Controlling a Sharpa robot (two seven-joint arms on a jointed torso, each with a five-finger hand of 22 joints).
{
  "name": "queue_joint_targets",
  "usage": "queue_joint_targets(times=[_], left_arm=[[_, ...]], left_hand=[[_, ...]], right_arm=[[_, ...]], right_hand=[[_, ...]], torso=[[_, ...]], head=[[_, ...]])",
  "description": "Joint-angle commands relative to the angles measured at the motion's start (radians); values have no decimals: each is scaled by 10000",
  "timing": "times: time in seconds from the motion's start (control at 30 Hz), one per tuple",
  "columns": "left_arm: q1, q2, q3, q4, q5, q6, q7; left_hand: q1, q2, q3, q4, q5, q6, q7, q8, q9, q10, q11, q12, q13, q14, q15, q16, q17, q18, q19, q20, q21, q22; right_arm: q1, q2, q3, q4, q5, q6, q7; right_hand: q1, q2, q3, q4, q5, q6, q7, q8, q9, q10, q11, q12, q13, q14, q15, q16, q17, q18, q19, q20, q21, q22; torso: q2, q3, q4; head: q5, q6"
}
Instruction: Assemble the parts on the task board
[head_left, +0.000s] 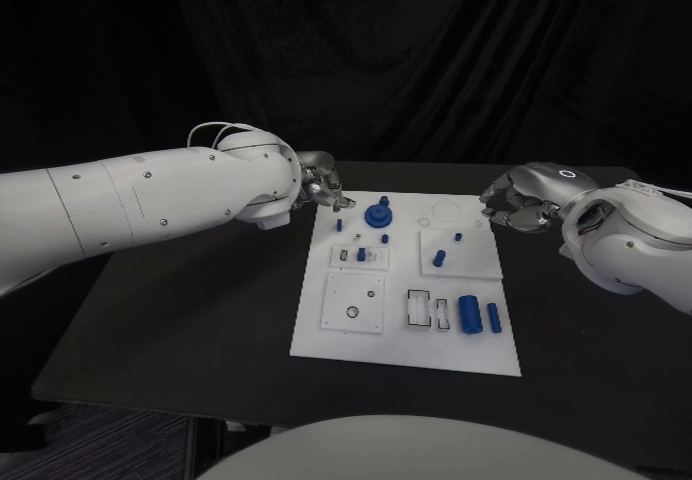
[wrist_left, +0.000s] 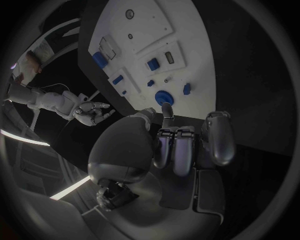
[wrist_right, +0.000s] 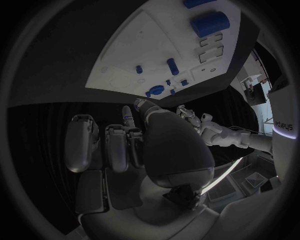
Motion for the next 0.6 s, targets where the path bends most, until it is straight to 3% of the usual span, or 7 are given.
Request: queue_joint_targets(times=[0.03,0.1,0.4,0.53,0.6], left_arm=[[57,59,0,-224,-21,504,241],[76,104,-1,-382,10,590,235],[53,681,-1,-1477,56,1093,117],[-32,894,-1,-1830,59,1331,44],[-65,942,-1,-1909,60,1371,37]], left_hand=[[144,10,-3,17,-119,-19,-19,40,-2,1024,-66,25,2627,1057,-47,33,2633,12,52,-25,20,916],[305,54,51,63,-481,-8,-26,43,-19,1024,-69,25,2627,1057,-48,33,2633,10,58,-26,17,938],[183,47,-7,222,-713,43,-1,37,-61,1024,-52,25,2627,1057,-39,33,2633,13,52,-21,-12,947],[9,103,-78,238,-894,30,32,-101,-193,1024,-23,25,2627,1057,-14,33,2633,14,42,-1,-34,956],[-79,127,-122,236,-1002,58,46,-176,-272,1024,-10,25,2627,1057,-2,33,2633,16,35,10,-52,958]], right_arm=[[-21,27,6,-33,-32,49,-142],[-21,41,6,-55,-32,52,-114],[-22,99,6,-119,-32,43,-43],[-24,108,6,-116,-32,38,-21],[-24,104,6,-113,-32,26,-14]], right_hand=[[-65,-1,44,-9,34,56,37,-35,-15,1060,76,27,2633,842,63,-44,2019,113,41,79,-37,1839],[-67,2,50,-9,35,63,37,-33,-15,1060,77,27,2633,844,65,-39,2023,114,41,81,-39,1838],[-68,-1,53,-12,36,69,35,-30,-15,1060,76,27,2633,842,65,-46,2017,113,41,82,-39,1838],[-68,-1,53,-12,36,69,35,-30,-15,1060,76,27,2633,842,65,-46,2017,113,41,82,-39,1838],[-68,-1,53,-12,36,69,35,-30,-15,1060,76,27,2633,842,65,-46,2017,113,41,82,-39,1838]], torso=[[26,-7,14],[20,4,3],[22,39,38],[38,-1,45],[34,-4,36]], head=[[-11,-2],[-4,-2],[-12,-2],[-64,-2],[-79,-2]])
